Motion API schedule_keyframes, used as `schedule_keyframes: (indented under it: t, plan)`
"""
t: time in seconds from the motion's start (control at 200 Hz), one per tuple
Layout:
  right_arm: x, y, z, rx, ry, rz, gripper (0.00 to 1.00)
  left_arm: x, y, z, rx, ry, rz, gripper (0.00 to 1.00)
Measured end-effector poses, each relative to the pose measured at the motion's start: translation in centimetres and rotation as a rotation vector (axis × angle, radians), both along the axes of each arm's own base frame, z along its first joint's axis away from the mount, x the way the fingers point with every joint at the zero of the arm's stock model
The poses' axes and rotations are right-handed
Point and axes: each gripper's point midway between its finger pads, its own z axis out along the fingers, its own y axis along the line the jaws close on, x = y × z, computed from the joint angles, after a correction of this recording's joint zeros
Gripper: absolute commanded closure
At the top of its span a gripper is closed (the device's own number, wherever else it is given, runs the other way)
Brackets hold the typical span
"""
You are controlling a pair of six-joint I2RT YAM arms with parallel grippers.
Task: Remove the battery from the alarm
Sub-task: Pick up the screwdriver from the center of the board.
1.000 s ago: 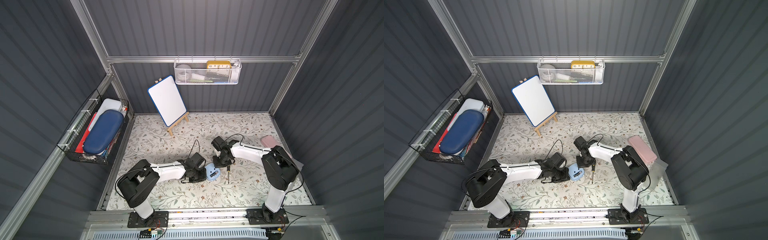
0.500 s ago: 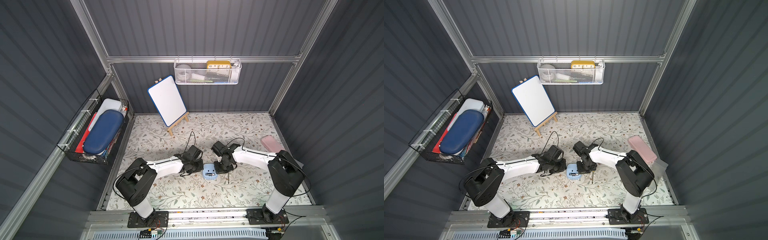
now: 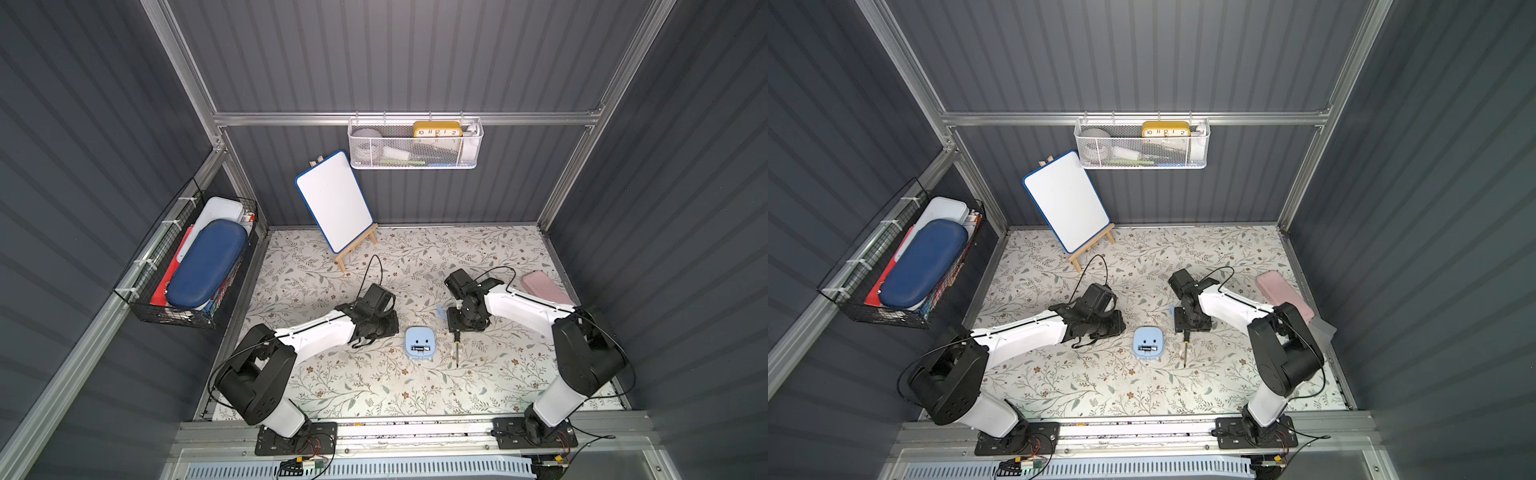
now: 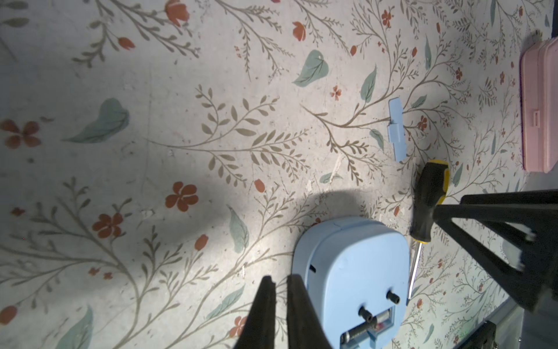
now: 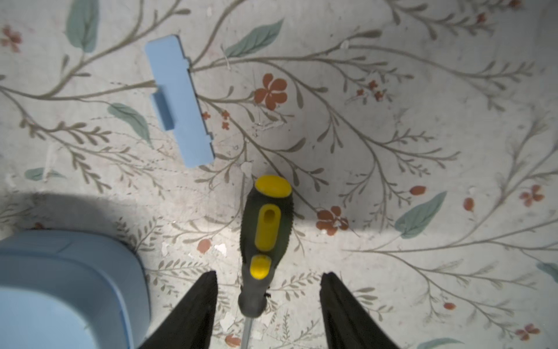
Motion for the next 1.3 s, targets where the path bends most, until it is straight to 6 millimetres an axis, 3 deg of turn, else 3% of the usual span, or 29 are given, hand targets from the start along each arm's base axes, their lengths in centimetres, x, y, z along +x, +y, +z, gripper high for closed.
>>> schedule_keyframes:
  t: [0.12, 0.195, 0.26, 0.315, 0.49, 0.6, 0.725, 0.87, 1.066, 1.296]
  plan:
    - [0.1, 0.2, -1.2, -0.004, 0.026, 0.015, 0.41, 0.1, 0.2, 0.5, -0.004, -0.013, -0.001, 0.82]
    - [0.3, 0.3, -1.8, -0.003, 0.035, 0.014, 0.55, 0.3, 0.3, 1.1, -0.014, -0.024, -0.001, 0.82]
    - [0.7, 0.2, -2.1, -0.006, 0.043, 0.005, 0.73, 0.3, 0.2, 1.4, -0.020, -0.029, -0.005, 0.82]
    - [1.2, 0.2, -2.0, -0.002, 0.033, 0.002, 0.82, 0.2, 0.2, 1.4, -0.021, -0.032, -0.011, 0.81]
    - [1.2, 0.0, -1.1, 0.029, 0.009, -0.016, 0.85, -0.1, -0.4, 2.5, -0.054, -0.067, -0.078, 0.73]
    - [1.2, 0.9, 2.1, 0.129, -0.056, -0.028, 0.87, -0.5, -1.4, 4.9, -0.124, -0.150, -0.171, 0.61]
    - [1.9, 3.1, 8.4, 0.337, -0.213, -0.055, 0.86, -1.6, -2.8, 8.0, -0.250, -0.249, -0.290, 0.48]
    - [2.2, 4.6, 13.6, 0.510, -0.343, -0.133, 0.88, -3.3, -4.3, 9.5, -0.350, -0.288, -0.396, 0.42]
    - [1.2, 8.6, 16.7, 0.644, -0.396, -0.117, 0.88, -5.6, -6.5, 11.1, -0.425, -0.321, -0.513, 0.38]
    - [0.9, 8.8, 18.5, 0.704, -0.451, -0.168, 0.91, -6.5, -6.9, 13.9, -0.491, -0.390, -0.561, 0.39]
